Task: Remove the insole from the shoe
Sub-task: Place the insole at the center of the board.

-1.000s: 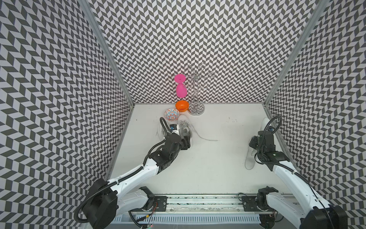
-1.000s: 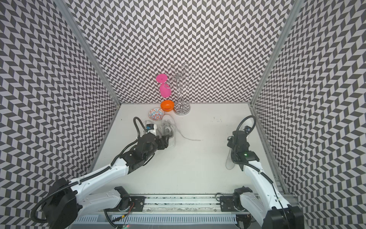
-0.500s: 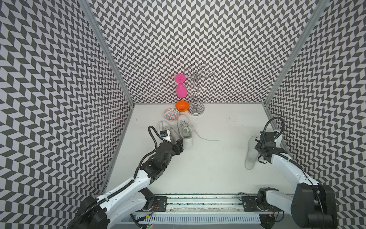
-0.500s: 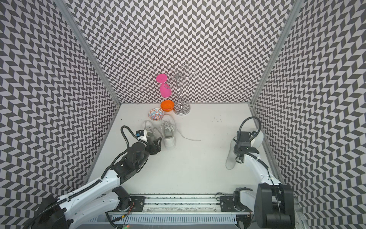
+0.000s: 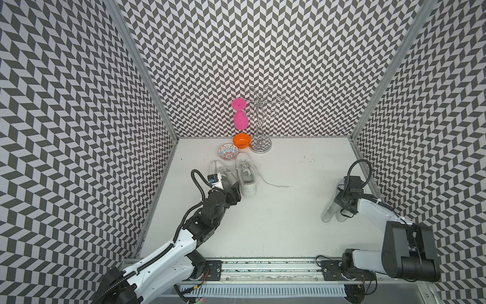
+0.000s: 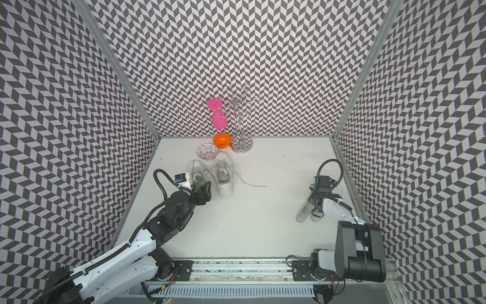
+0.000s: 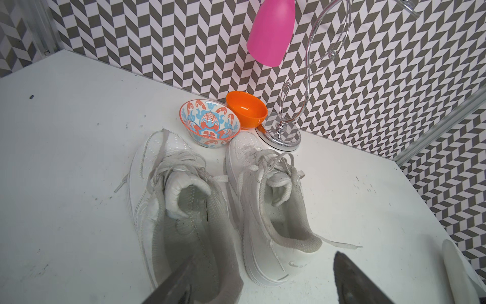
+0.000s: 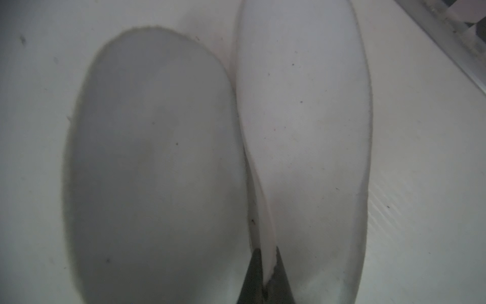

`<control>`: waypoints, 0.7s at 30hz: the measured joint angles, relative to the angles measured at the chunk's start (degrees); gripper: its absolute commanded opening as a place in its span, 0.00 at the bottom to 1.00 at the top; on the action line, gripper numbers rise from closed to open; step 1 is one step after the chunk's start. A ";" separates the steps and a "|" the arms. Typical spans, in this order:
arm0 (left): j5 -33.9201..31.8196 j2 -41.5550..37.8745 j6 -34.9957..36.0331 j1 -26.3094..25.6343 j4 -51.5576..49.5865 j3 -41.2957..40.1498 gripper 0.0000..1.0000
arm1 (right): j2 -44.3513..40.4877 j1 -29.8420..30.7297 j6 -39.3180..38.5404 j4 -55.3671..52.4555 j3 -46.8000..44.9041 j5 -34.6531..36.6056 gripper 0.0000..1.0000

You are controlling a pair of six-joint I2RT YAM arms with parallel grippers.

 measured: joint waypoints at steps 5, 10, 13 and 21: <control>-1.77 0.00 -0.15 0.00 -0.02 -0.11 0.82 | 0.22 4.00 -1.90 1.07 0.04 -1.70 0.01; -3.41 -0.22 -0.15 0.02 -0.02 -0.44 0.82 | 0.66 5.75 -3.28 1.73 0.07 -2.93 0.03; -4.46 -0.63 -0.15 0.00 -0.07 -0.63 0.82 | 0.15 5.95 -2.86 1.64 0.02 -2.45 0.05; -7.50 -1.81 -1.29 0.02 -0.52 -0.74 0.83 | -6.69 5.40 -0.87 1.64 -1.40 -0.13 0.57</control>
